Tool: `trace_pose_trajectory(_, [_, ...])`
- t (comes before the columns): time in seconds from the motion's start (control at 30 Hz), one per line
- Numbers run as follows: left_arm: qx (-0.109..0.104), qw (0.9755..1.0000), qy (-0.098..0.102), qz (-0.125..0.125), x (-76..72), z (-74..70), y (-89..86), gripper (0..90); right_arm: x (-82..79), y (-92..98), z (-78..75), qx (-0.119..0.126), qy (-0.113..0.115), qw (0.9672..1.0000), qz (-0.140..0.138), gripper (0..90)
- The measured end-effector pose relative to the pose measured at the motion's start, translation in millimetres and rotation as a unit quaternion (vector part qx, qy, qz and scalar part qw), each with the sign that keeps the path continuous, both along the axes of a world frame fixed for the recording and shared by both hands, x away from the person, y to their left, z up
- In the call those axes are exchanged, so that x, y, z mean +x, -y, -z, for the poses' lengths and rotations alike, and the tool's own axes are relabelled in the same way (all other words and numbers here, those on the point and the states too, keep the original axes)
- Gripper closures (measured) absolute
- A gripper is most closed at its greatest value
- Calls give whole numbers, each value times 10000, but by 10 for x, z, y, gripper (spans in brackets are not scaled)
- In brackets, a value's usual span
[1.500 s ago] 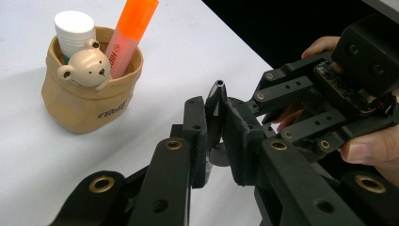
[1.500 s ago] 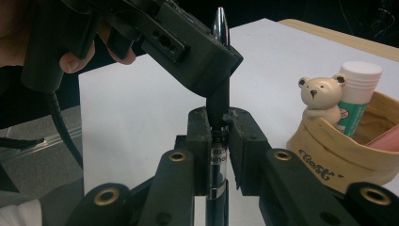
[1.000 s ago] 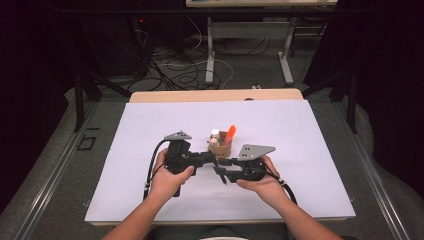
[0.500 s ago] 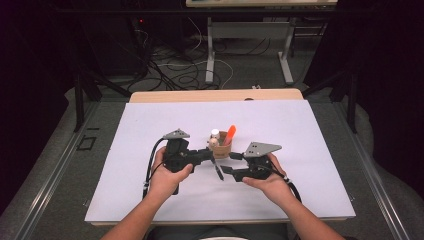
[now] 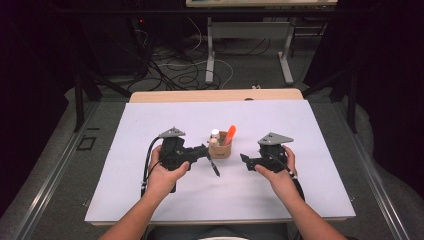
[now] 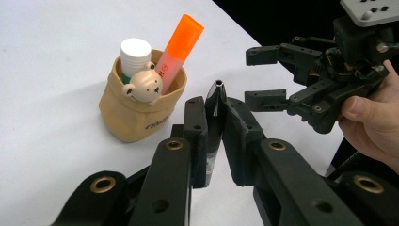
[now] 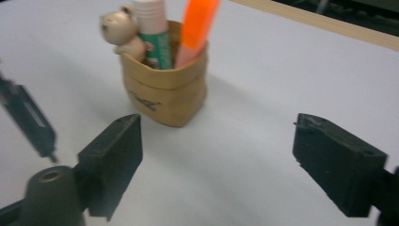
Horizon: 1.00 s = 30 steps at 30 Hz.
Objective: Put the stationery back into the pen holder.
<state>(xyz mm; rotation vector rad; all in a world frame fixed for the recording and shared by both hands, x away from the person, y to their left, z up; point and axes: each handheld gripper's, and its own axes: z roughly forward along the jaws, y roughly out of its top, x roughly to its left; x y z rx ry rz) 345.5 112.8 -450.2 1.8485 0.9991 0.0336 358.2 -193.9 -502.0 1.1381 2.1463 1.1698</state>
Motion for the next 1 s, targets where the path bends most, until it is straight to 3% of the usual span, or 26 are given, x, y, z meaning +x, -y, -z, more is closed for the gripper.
trace_pose_trajectory(0.17, [50, 10000, 62, -47, 4, -12, 7, 805, 52, 96, 23, 24, -60, 9997, 242, 133])
trace_pose_trajectory(0.33, [116, 9999, 84, -53, 13, -11, 13, 806, 115, 191, 50, 66, -204, 9986, 477, 0])
trace_pose_trajectory(0.7, [174, 9997, 105, -121, 16, -12, 0, 806, 232, 431, 161, 32, -426, 9950, 905, 0])
trace_pose_trajectory(1.0, [227, 9996, 126, -120, 17, -35, 22, 806, 259, 483, 223, 40, -591, 9939, 925, 0])
